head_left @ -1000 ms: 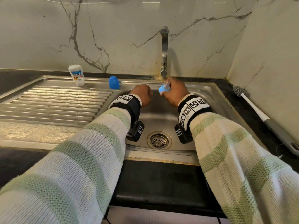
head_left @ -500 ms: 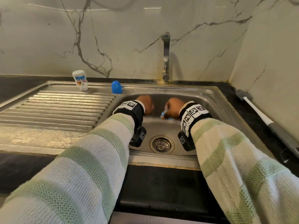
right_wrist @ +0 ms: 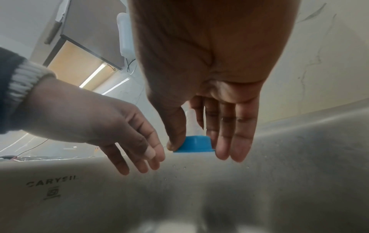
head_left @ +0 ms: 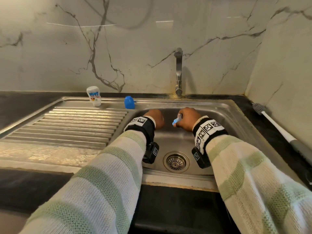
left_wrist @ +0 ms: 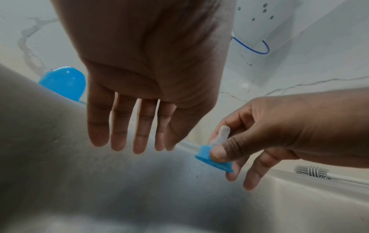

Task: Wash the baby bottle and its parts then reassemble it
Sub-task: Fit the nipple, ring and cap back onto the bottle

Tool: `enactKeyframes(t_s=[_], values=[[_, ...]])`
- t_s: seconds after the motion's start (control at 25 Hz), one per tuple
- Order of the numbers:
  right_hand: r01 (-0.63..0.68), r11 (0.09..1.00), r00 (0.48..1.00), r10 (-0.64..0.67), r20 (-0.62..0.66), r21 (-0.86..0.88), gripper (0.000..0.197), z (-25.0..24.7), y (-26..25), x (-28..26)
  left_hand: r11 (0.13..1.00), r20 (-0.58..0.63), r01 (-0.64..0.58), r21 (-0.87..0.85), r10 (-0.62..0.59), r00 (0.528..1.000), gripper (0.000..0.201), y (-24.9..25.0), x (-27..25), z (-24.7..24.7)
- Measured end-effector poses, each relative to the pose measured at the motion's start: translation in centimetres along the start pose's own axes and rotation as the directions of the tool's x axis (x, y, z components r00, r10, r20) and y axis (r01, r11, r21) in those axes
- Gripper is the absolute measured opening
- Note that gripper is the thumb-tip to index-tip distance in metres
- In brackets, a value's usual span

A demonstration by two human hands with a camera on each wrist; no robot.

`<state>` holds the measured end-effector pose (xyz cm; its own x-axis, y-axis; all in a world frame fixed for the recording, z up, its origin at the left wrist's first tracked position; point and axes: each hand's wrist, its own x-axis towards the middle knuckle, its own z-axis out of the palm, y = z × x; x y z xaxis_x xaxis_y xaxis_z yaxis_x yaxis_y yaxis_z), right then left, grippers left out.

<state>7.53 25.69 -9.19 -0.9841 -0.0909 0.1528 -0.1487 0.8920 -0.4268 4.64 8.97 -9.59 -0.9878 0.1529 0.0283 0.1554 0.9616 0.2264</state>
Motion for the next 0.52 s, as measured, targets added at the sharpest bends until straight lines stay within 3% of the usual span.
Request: enactKeyframes(t_s=[0.12,0.28,0.4,0.52], values=[[0.022,0.998,0.998,-0.018,-0.068,0.065,0.032,0.3,-0.8,0.7,0.998,-0.083,0.022,-0.058,-0.027,0.996,0.02,0.5,-0.4,-0.8],[0.039,0.997,0.997,-0.035,-0.065,0.068,0.03,-0.4,-2.1,0.6,0.991,-0.214,0.013,-0.135,-0.042,0.976,0.024,-0.1,0.1,-4.9],[0.054,0.993,0.995,-0.044,-0.09,0.108,0.032,-0.1,-4.4,-0.4,0.99,-0.357,0.035,-0.133,-0.081,0.93,0.031,-2.6,-0.3,-9.1],[0.084,0.984,0.99,-0.065,-0.122,0.157,0.035,1.5,-7.0,-0.6,0.984,-0.372,0.131,-0.119,-0.167,0.913,0.028,-6.1,0.1,-12.7]])
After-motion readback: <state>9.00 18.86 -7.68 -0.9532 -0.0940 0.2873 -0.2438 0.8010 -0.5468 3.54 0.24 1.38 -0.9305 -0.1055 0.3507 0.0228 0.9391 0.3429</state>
